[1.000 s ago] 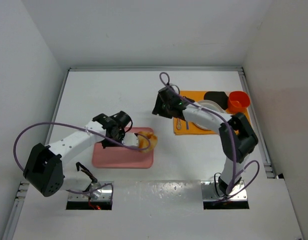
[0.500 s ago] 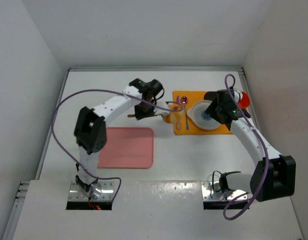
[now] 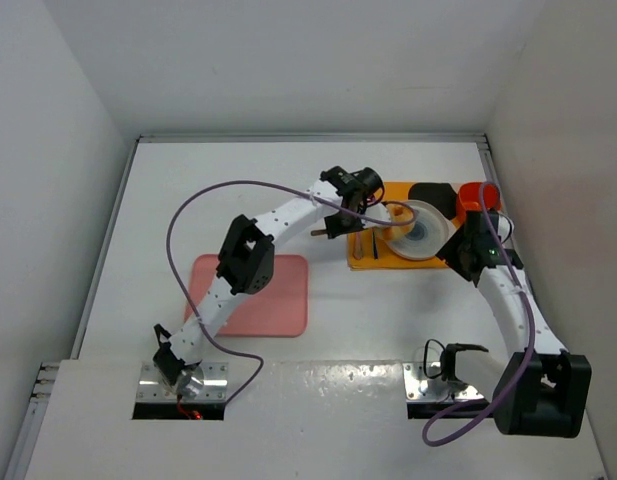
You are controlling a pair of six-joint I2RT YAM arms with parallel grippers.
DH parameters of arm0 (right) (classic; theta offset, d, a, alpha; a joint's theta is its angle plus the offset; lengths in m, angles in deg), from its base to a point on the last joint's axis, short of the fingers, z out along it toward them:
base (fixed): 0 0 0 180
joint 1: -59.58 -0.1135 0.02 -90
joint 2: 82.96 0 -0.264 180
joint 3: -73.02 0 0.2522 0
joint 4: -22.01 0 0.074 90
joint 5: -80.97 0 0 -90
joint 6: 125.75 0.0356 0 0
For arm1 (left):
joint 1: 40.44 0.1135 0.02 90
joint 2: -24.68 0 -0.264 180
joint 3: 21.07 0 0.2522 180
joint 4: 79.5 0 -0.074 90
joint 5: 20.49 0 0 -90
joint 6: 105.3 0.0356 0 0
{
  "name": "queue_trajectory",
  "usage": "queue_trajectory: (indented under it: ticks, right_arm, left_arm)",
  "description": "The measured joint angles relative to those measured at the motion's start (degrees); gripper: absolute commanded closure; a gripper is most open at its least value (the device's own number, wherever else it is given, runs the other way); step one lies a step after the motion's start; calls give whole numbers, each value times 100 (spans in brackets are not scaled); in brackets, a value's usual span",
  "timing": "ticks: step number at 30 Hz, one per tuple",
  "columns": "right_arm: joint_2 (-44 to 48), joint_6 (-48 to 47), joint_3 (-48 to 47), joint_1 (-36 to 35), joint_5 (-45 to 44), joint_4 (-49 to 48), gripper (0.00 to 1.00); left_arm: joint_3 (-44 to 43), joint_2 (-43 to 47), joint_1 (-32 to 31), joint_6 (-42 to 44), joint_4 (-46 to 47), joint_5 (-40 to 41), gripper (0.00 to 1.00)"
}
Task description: Place the bread
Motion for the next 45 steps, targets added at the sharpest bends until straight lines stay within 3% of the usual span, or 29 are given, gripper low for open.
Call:
queue_trajectory:
  ticks: [12,26,32,38,45]
  right_arm:
    - [39,-227,181,103,251,28,51]
    - [39,-398,192,310,339,20,52]
    - [39,-404,192,310,352,20,52]
    - [46,-420,192,310,354,20,52]
    - [175,-426,192,310,407,26,52]
  left_arm:
    - [-345,-321,-313,-348,789,992,100]
    - [-293,-1040,-704,219,2011,2203,100]
    - [260,-984,-870,890,3093,3156,100]
    - [1161,-710,-1062,2118,4610,4166,100]
    - [1220,-704,-1005,3239,5598,4660,100]
